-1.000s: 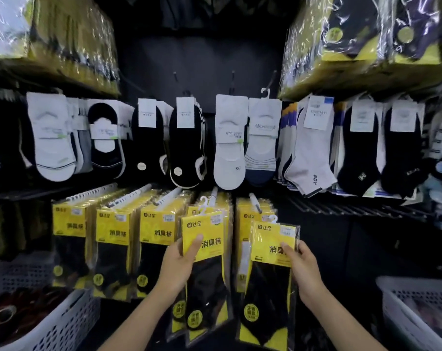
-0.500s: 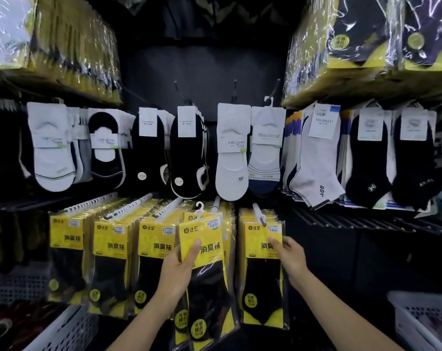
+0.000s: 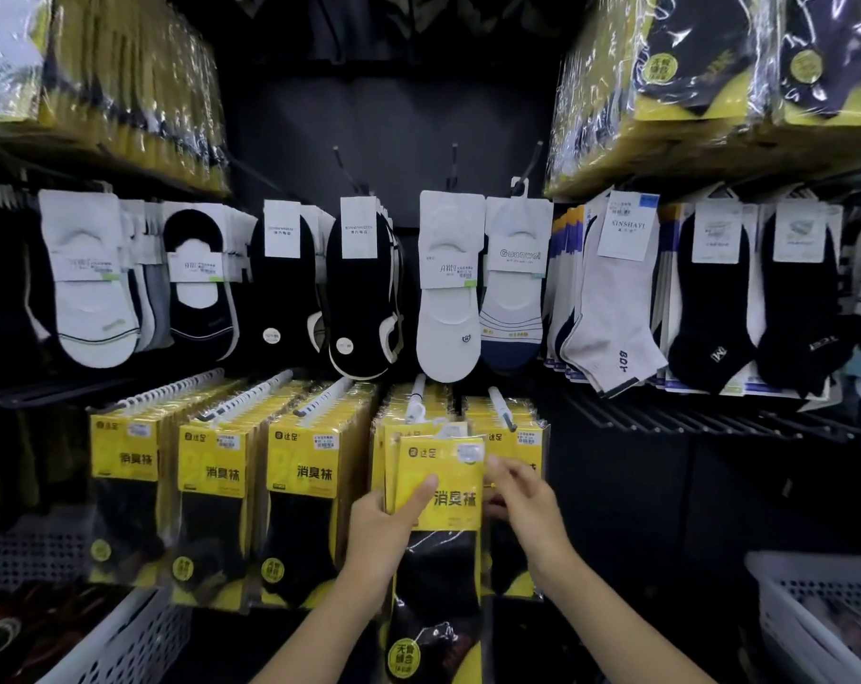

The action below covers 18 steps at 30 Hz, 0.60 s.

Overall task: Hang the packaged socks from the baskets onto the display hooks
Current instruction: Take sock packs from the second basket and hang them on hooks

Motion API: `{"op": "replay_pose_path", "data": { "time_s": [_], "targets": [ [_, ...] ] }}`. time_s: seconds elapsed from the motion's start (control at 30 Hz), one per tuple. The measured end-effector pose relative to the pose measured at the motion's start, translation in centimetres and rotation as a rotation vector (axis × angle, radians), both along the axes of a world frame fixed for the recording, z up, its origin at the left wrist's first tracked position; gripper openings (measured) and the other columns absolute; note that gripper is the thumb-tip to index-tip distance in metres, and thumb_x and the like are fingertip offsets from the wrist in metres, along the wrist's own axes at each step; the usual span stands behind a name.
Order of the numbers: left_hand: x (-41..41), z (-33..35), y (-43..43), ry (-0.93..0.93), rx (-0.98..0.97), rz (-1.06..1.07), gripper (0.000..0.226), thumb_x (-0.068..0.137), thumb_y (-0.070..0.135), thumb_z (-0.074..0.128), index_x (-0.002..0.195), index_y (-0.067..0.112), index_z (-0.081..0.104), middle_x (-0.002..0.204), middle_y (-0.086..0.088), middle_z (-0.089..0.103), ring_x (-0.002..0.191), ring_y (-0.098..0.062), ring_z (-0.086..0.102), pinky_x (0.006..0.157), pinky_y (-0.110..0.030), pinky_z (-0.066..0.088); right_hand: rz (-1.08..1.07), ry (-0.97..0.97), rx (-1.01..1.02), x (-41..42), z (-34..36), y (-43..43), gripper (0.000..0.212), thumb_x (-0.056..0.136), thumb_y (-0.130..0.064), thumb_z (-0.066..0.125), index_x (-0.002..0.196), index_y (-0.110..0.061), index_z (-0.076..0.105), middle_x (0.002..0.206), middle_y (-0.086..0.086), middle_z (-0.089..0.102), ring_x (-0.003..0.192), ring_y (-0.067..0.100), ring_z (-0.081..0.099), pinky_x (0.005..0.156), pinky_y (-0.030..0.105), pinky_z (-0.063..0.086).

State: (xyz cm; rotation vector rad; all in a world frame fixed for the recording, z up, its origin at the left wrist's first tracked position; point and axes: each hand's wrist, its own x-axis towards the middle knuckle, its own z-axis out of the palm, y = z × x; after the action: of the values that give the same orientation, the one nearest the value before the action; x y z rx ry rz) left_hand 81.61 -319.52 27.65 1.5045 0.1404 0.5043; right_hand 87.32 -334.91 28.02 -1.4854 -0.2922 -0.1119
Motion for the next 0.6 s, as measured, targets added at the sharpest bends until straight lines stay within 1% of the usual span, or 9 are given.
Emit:
{"op": "replay_pose_path", "data": {
  "time_s": [0.07, 0.13, 0.2, 0.23, 0.3, 0.33, 0.4, 0.47, 0.6],
  "targets": [
    [0.3, -0.2, -0.9, 0.014, -0.002, -0.009, 0.057, 0.050, 0.056, 0.078, 0.095, 0.022, 0.071, 0.082, 0.012, 0.075, 0.079, -0.006, 0.071, 0.071, -0.023, 0.055, 0.019, -0.013, -0.015, -0.8, 0.1, 0.3, 0.042, 0.077, -0.049, 0.067, 0.107, -0.021, 0.066, 0.111, 0.000, 0.068, 0.108, 0.016, 0.062, 0.096, 0.037, 0.050],
    [0.5, -0.4, -1.5, 0.001, 0.018, -0.020, 0.064, 0.044, 0.060, 0.080, 0.097, 0.024, 0.070, 0.086, 0.010, 0.075, 0.083, -0.007, 0.071, 0.077, -0.028, 0.056, 0.019, -0.005, 0.015, -1.0, 0.0, 0.1, 0.041, 0.079, -0.042, 0.070, 0.109, -0.016, 0.066, 0.113, 0.006, 0.068, 0.113, 0.022, 0.060, 0.101, 0.044, 0.047],
    [0.6, -0.6, -1.7, -0.019, 0.065, -0.022, 0.059, 0.048, 0.066, 0.075, 0.095, 0.030, 0.069, 0.089, 0.012, 0.075, 0.086, -0.005, 0.069, 0.079, -0.028, 0.055, 0.051, 0.007, 0.064, -1.1, -0.2, -0.6, 0.036, 0.078, -0.038, 0.071, 0.106, -0.017, 0.067, 0.108, 0.006, 0.071, 0.107, 0.024, 0.065, 0.097, 0.044, 0.050],
    [0.6, -0.6, -1.7, -0.031, 0.085, -0.032, 0.052, 0.055, 0.067, 0.070, 0.095, 0.034, 0.068, 0.091, 0.014, 0.074, 0.086, -0.001, 0.068, 0.077, -0.022, 0.053, 0.071, 0.023, 0.091, -1.0, -0.4, -0.9, 0.034, 0.078, -0.036, 0.070, 0.107, -0.019, 0.068, 0.107, 0.003, 0.072, 0.105, 0.022, 0.067, 0.095, 0.043, 0.052],
    [0.6, -0.6, -1.3, -0.073, 0.101, -0.043, 0.036, 0.075, 0.060, 0.058, 0.100, 0.034, 0.067, 0.084, 0.018, 0.072, 0.072, 0.008, 0.064, 0.062, -0.007, 0.047, 0.057, 0.068, 0.122, -0.7, -1.0, -1.7, 0.030, 0.083, -0.031, 0.067, 0.111, -0.021, 0.067, 0.107, 0.001, 0.073, 0.103, 0.020, 0.068, 0.095, 0.043, 0.052],
    [0.6, -0.4, -0.9, -0.091, 0.111, -0.025, 0.033, 0.083, 0.052, 0.054, 0.100, 0.027, 0.068, 0.070, 0.019, 0.069, 0.059, 0.010, 0.060, 0.052, -0.004, 0.042, 0.031, 0.091, 0.129, -0.4, -1.3, -2.3, 0.026, 0.087, -0.028, 0.064, 0.111, -0.020, 0.067, 0.106, 0.000, 0.073, 0.102, 0.020, 0.068, 0.094, 0.044, 0.052],
    [0.7, 0.0, 0.2, -0.105, 0.119, 0.021, 0.035, 0.090, 0.043, 0.051, 0.089, 0.013, 0.068, 0.048, 0.019, 0.060, 0.045, 0.008, 0.055, 0.043, -0.004, 0.036, -0.032, 0.130, 0.139, 0.3, -1.5, -3.6, 0.019, 0.092, -0.023, 0.058, 0.108, -0.019, 0.067, 0.101, 0.002, 0.074, 0.096, 0.021, 0.070, 0.090, 0.044, 0.054],
    [0.6, 0.5, 1.4, -0.132, 0.141, 0.063, 0.040, 0.091, 0.041, 0.051, 0.082, 0.004, 0.063, 0.041, 0.019, 0.055, 0.041, 0.007, 0.053, 0.041, -0.004, 0.035, -0.113, 0.137, 0.143, 1.1, -1.2, -4.9, 0.015, 0.094, -0.021, 0.056, 0.104, -0.018, 0.067, 0.102, 0.006, 0.073, 0.097, 0.025, 0.069, 0.089, 0.045, 0.053],
    [0.7, 1.3, 2.8, -0.156, 0.222, 0.116, 0.041, 0.091, 0.043, 0.050, 0.064, 0.013, 0.056, 0.045, 0.017, 0.051, 0.045, 0.005, 0.048, 0.046, -0.008, 0.034, -0.173, 0.064, 0.111, 3.0, 0.6, -5.6, 0.013, 0.094, -0.016, 0.056, 0.103, -0.013, 0.065, 0.103, 0.008, 0.071, 0.092, 0.021, 0.067, 0.071, 0.030, 0.053]
  ]
}}
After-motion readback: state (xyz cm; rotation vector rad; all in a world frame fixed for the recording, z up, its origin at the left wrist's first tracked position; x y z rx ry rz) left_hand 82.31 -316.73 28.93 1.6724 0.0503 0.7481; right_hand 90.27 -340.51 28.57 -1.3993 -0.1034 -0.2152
